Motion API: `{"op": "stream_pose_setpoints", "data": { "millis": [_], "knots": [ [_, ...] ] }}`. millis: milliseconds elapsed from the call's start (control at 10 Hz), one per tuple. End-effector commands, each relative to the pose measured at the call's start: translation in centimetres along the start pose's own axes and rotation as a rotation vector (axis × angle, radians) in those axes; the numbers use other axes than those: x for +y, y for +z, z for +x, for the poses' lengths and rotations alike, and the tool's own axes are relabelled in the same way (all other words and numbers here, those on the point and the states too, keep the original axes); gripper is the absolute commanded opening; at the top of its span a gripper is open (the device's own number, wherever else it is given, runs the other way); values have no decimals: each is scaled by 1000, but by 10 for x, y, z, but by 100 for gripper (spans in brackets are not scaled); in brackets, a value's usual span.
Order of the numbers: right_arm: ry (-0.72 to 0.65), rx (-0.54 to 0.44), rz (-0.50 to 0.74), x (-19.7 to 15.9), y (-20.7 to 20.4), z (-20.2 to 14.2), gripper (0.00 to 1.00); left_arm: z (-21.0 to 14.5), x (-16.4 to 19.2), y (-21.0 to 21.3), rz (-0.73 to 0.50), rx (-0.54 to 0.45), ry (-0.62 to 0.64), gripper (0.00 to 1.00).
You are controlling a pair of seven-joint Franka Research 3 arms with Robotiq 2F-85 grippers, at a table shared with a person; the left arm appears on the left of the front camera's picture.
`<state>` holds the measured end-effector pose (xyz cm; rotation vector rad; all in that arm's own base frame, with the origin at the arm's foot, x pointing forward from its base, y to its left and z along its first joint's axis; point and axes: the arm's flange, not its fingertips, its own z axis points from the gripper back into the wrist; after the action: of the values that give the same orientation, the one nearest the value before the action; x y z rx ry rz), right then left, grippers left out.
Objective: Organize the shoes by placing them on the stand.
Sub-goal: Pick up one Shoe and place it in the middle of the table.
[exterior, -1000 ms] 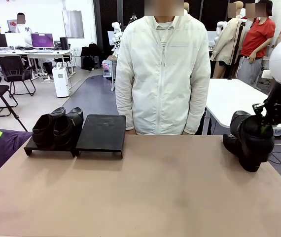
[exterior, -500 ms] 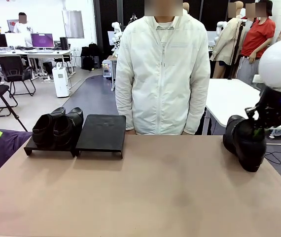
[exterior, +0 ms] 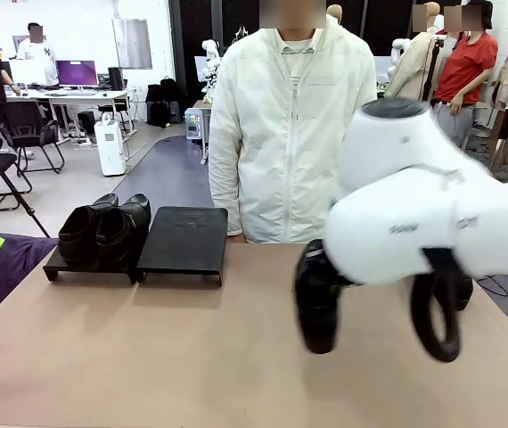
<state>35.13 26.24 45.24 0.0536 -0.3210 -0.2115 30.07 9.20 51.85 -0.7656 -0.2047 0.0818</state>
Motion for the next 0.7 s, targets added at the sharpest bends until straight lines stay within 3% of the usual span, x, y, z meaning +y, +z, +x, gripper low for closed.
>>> {"op": "stream_pose_setpoints", "data": {
  "millis": [0, 200, 600],
  "knots": [
    [-6, 14, 109, 41, -27, 4, 0, -1, -1, 0, -17, -5, 10, 100],
    [36, 78, 140, 74, -50, -12, 0, -1, -1, 0, -17, -5, 10, 100],
    [98, 252, 87, 99, -115, -33, 0, -1, -1, 0, -17, -5, 10, 100]
  ]
}}
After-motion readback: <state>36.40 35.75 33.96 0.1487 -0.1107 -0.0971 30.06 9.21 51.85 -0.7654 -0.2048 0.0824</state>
